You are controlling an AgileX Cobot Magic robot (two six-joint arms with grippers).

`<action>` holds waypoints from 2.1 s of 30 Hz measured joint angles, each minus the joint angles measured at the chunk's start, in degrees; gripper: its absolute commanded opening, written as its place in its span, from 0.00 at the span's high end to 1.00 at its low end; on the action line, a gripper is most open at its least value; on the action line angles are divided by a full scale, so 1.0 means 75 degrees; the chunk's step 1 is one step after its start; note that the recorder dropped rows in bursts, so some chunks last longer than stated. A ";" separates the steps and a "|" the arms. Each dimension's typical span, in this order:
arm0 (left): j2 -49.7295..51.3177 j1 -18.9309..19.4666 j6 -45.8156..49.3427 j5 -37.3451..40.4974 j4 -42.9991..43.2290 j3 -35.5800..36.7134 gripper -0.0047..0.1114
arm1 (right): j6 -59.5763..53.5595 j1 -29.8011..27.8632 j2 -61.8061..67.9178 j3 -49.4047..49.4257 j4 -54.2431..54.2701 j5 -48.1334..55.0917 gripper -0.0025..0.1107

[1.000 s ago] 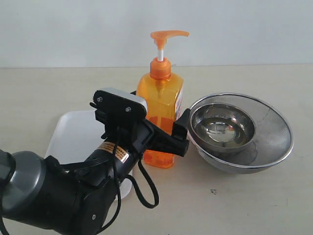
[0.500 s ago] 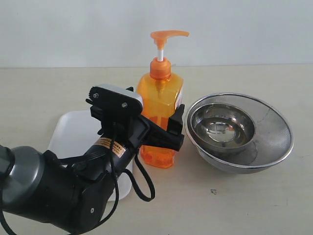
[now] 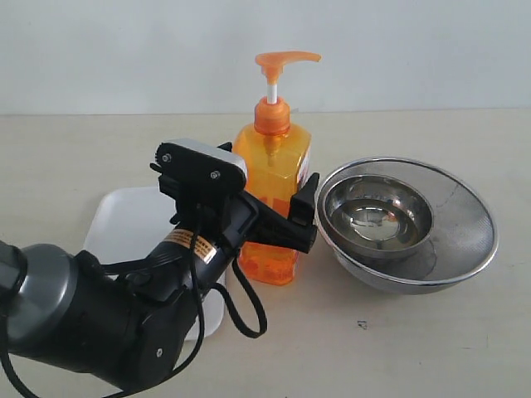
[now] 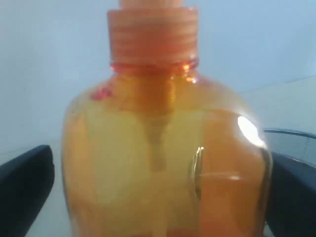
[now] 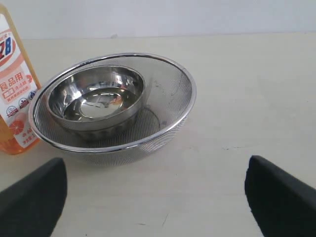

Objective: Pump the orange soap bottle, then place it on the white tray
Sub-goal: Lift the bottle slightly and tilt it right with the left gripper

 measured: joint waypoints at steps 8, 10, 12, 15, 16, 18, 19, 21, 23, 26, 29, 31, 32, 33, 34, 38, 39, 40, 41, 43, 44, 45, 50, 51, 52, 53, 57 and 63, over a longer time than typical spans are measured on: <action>0.0108 0.0033 0.0000 0.0013 0.0000 -0.0167 0.07 | 0.0000 0.0000 0.0000 0.0000 0.0000 0.0000 0.20; 0.0136 0.0065 0.0000 0.0013 0.0000 -0.0181 0.07 | 0.0000 0.0000 0.0000 0.0000 0.0000 0.0000 0.20; 0.0172 0.0093 0.0000 -0.0001 0.0000 -0.0181 0.07 | 0.0000 0.0000 0.0000 0.0000 0.0000 0.0000 0.20; 0.0281 0.0093 0.0000 -0.0054 0.0000 -0.0181 0.07 | 0.0000 0.0000 0.0000 0.0000 0.0000 0.0000 0.20; 0.0324 0.0093 0.0000 -0.0094 0.0000 -0.0197 0.07 | 0.0000 0.0000 0.0000 0.0000 0.0000 0.0000 0.20; 0.0401 0.0093 0.0000 -0.0159 0.0000 -0.0233 0.07 | 0.0000 0.0000 0.0000 0.0000 0.0000 0.0000 0.20; 0.0460 0.0093 0.0000 -0.0187 0.0000 -0.0275 0.07 | 0.0000 0.0000 0.0000 0.0000 0.0000 0.0000 0.20; 0.0534 0.0093 0.0000 -0.0208 0.0000 -0.0374 0.07 | 0.0000 0.0000 0.0000 0.0000 0.0000 0.0000 0.20; 0.0584 0.0093 0.0000 -0.0223 0.0000 -0.0438 0.07 | 0.0000 0.0000 0.0000 0.0000 0.0000 0.0000 0.20; 0.0608 0.0093 0.0000 -0.0237 0.0000 -0.0487 0.07 | 0.0000 0.0000 0.0000 0.0000 0.0000 0.0000 0.20; 0.0608 0.0093 0.0000 -0.0237 0.0000 -0.0487 0.07 | 0.0000 0.0000 0.0000 0.0000 0.0000 0.0000 0.20; 0.0608 0.0105 0.0000 -0.0237 0.0000 -0.0487 0.07 | 0.0000 0.0000 0.0000 0.0000 0.0000 0.0000 0.20; 0.0608 0.0122 0.0000 -0.0237 0.0000 -0.0487 0.07 | 0.0000 0.0000 0.0000 0.0000 0.0000 0.0000 0.20; 0.0608 0.0135 0.0000 -0.0237 0.0000 -0.0505 0.07 | 0.0000 0.0000 0.0000 0.0000 0.0000 0.0000 0.20; 0.0608 0.0150 0.0000 -0.0237 0.0000 -0.0523 0.07 | 0.0000 0.0000 0.0000 0.0000 0.0000 0.0000 0.20; 0.0608 0.0211 0.0000 -0.0237 0.0000 -0.0567 0.07 | 0.0000 0.0000 0.0000 0.0000 0.0000 0.0000 0.20; 0.0608 0.0223 0.0000 -0.0237 0.0000 -0.0567 0.07 | 0.0000 0.0000 0.0000 0.0000 0.0000 0.0000 0.20; 0.0608 0.0241 0.0000 -0.0237 0.0000 -0.0567 0.07 | 0.0000 0.0000 0.0000 0.0000 0.0000 0.0000 0.20; 0.0608 0.0241 -0.0015 -0.0237 0.0000 -0.0567 0.07 | 0.0000 0.0000 0.0000 0.0000 0.0000 0.0000 0.20; 0.0608 0.0256 -0.0015 -0.0237 0.0029 -0.0567 0.07 | 0.0000 0.0000 0.0000 0.0000 0.0000 0.0000 0.20; 0.0608 0.0256 -0.0015 -0.0237 0.0030 -0.0567 0.07 | 0.0000 0.0000 0.0000 0.0000 0.0000 0.0000 0.20; 0.0608 0.0256 -0.0015 -0.0237 0.0030 -0.0567 0.07 | 0.0000 0.0000 0.0000 0.0000 0.0000 0.0000 0.20; 0.0608 0.0256 -0.0015 -0.0237 0.0060 -0.0567 0.20 | 0.0000 0.0000 0.0000 0.0000 0.0000 0.0000 0.20; 0.0608 0.0256 -0.0015 -0.0237 0.0060 -0.0567 0.26 | 0.0000 0.0000 0.0000 0.0000 0.0000 0.0000 0.20; 0.0608 0.0256 -0.0015 -0.0237 0.0075 -0.0567 0.33 | 0.0000 0.0000 0.0000 0.0000 0.0000 0.0000 0.20; 0.0608 0.0256 -0.0015 -0.0237 0.0090 -0.0567 0.41 | 0.0000 0.0000 0.0000 0.0000 0.0000 0.0000 0.20; 0.0608 0.0256 -0.0064 -0.0237 0.0128 -0.0567 0.84 | 0.0000 0.0000 0.0000 0.0000 0.0000 0.0000 0.20; 0.0608 0.0270 -0.0077 -0.0223 0.0357 -0.0567 0.92 | 0.0000 0.0000 0.0000 0.0000 0.0000 0.0000 0.20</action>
